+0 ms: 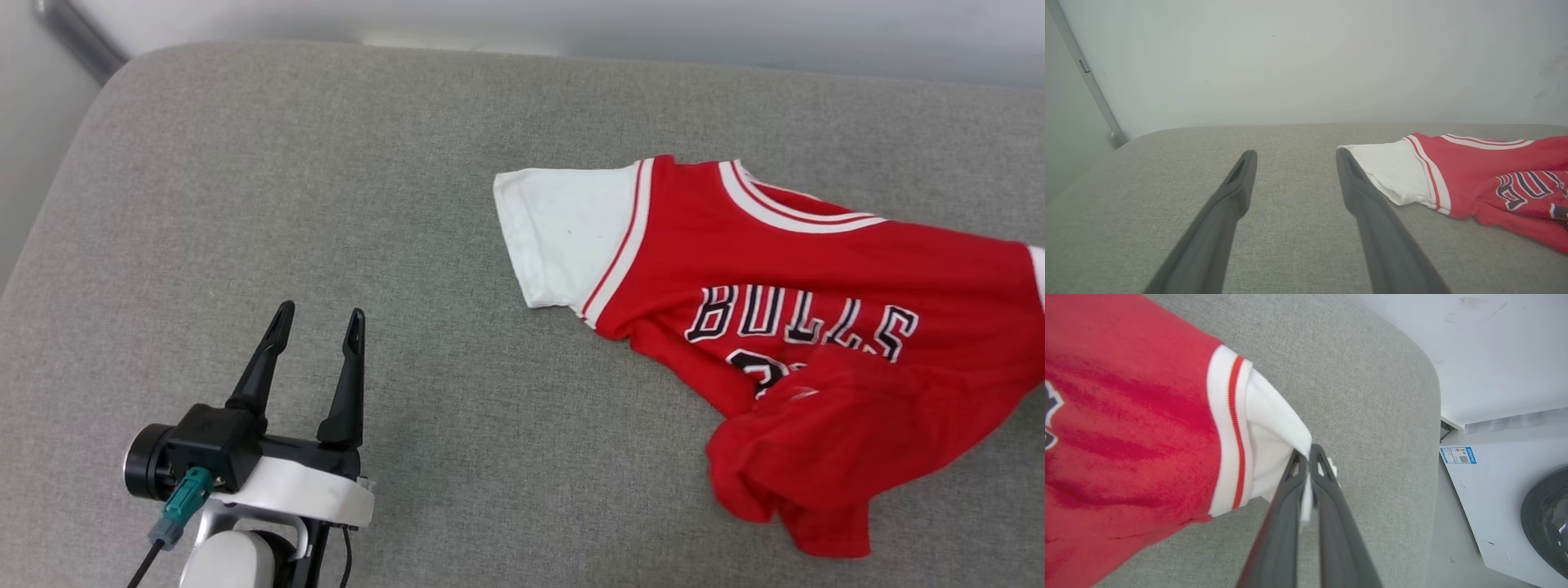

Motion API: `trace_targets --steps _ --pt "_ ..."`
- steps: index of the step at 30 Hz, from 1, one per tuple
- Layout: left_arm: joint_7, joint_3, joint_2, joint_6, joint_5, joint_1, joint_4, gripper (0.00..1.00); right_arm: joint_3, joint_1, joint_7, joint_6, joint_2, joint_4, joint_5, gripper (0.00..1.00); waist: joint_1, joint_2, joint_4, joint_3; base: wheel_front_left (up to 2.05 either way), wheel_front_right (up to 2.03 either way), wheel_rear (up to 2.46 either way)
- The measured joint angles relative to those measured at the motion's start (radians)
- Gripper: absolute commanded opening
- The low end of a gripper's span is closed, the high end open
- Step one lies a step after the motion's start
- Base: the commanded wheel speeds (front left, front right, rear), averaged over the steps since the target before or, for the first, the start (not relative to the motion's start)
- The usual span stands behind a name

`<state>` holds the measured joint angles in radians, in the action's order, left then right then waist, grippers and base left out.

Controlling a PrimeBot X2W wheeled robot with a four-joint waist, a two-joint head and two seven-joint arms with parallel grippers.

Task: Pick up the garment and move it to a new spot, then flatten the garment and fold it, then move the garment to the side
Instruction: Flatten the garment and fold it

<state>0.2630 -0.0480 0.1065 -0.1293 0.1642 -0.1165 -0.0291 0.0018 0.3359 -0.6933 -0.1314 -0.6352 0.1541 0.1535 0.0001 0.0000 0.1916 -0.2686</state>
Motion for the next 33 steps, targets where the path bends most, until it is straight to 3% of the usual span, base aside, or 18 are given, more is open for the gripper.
trace_targets --steps 2,3,4,5,10,16,22,30,33 --pt "0.000 -0.002 0.001 0.000 0.000 -0.002 0.000 1.00 -0.001 0.028 0.023 0.000 -0.012 0.044 -0.007 0.00 0.0000 0.0000 0.002 -0.009 0.00 0.00 0.00" --pt "0.000 -0.003 0.002 0.000 0.002 -0.004 -0.001 1.00 0.004 0.037 0.034 0.000 -0.013 0.066 -0.009 0.20 0.0000 0.0000 0.004 -0.013 0.00 0.00 0.00" --pt "0.000 -0.004 0.002 0.000 0.003 -0.008 -0.001 1.00 0.009 0.043 0.046 0.000 -0.012 0.091 -0.013 0.69 0.0000 0.0000 0.005 -0.016 0.00 0.00 0.00" --pt "0.000 -0.004 0.002 0.000 0.004 -0.012 -0.001 1.00 0.009 0.051 0.057 0.000 -0.011 0.118 -0.015 1.00 0.0000 0.0000 0.006 -0.019 0.00 0.00 0.00" --pt "0.000 -0.001 0.003 0.000 0.006 -0.016 -0.008 1.00 0.007 0.086 0.142 0.000 0.039 0.206 -0.021 1.00 0.0000 0.0000 0.005 -0.015 0.00 0.00 0.00" --pt "0.000 0.022 0.008 0.000 0.008 -0.012 -0.005 1.00 -0.017 0.094 0.281 0.000 0.131 0.208 0.008 1.00 0.0000 0.0000 -0.023 0.022 0.00 0.00 0.00" --pt "0.000 0.039 0.010 0.000 0.025 0.010 0.008 1.00 -0.027 0.058 0.473 0.000 0.223 0.076 0.064 1.00 0.0000 0.0000 -0.072 0.069 0.00 0.00 0.00" --pt "0.000 0.038 0.019 0.000 0.052 0.033 0.020 1.00 -0.065 -0.096 0.720 0.000 0.391 -0.104 0.149 1.00 -0.0001 0.0000 -0.137 0.116 0.00 0.00 0.00" --pt "0.000 0.018 0.029 0.000 0.062 0.048 0.014 1.00 -0.065 -0.164 0.789 0.000 0.419 -0.150 0.119 1.00 -0.0001 0.0000 -0.157 0.128 0.00 0.00 0.00"
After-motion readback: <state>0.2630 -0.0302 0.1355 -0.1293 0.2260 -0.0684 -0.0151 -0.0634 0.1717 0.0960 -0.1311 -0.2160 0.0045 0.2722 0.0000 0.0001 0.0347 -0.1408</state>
